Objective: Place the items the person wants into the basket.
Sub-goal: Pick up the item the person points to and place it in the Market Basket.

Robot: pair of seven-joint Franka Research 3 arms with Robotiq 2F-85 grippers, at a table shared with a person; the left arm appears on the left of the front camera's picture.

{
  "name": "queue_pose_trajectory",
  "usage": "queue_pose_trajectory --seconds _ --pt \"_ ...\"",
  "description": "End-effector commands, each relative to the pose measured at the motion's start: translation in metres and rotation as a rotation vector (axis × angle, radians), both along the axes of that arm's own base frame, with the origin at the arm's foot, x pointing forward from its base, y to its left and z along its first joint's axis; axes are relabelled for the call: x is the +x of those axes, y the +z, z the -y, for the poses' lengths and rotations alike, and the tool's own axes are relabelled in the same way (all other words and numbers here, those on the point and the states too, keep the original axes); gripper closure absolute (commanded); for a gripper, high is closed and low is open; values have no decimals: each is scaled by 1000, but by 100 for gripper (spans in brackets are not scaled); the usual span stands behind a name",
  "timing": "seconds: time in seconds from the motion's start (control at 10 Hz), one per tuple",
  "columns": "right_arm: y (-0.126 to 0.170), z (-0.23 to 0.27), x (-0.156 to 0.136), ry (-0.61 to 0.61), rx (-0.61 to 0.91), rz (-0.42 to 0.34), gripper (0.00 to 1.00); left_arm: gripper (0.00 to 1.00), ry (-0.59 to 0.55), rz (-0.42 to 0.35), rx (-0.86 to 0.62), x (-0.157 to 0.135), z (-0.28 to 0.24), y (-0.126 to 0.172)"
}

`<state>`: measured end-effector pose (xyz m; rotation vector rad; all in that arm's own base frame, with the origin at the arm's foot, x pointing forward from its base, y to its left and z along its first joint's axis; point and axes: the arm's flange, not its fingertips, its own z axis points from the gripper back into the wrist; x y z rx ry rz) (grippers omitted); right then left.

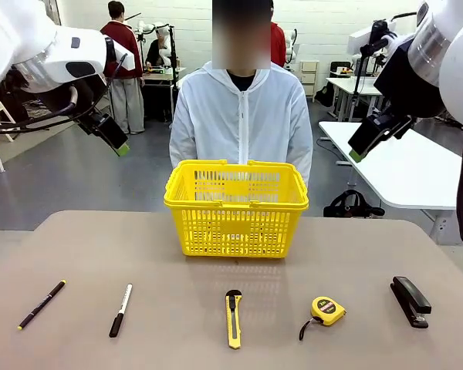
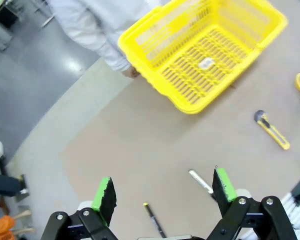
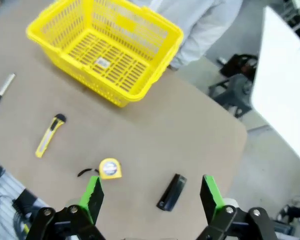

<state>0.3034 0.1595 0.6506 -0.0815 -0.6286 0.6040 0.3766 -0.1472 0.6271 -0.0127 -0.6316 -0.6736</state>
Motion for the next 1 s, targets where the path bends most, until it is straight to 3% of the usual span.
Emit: queue_pose_trajectory --seconds 0.0,0.2,0.4,0.9 --pt "13 80 -28 169 157 -188 0 0 -191 -247 -237 -8 -73 32" --pt "17 155 -52 128 310 -197 0 0 -203 -294 -390 -17 -140 44" --pt "18 205 -72 69 391 -189 0 0 -133 -272 -448 -43 -192 43" --pt "8 260 -97 58 531 -103 0 0 25 -193 -542 -78 -253 27"
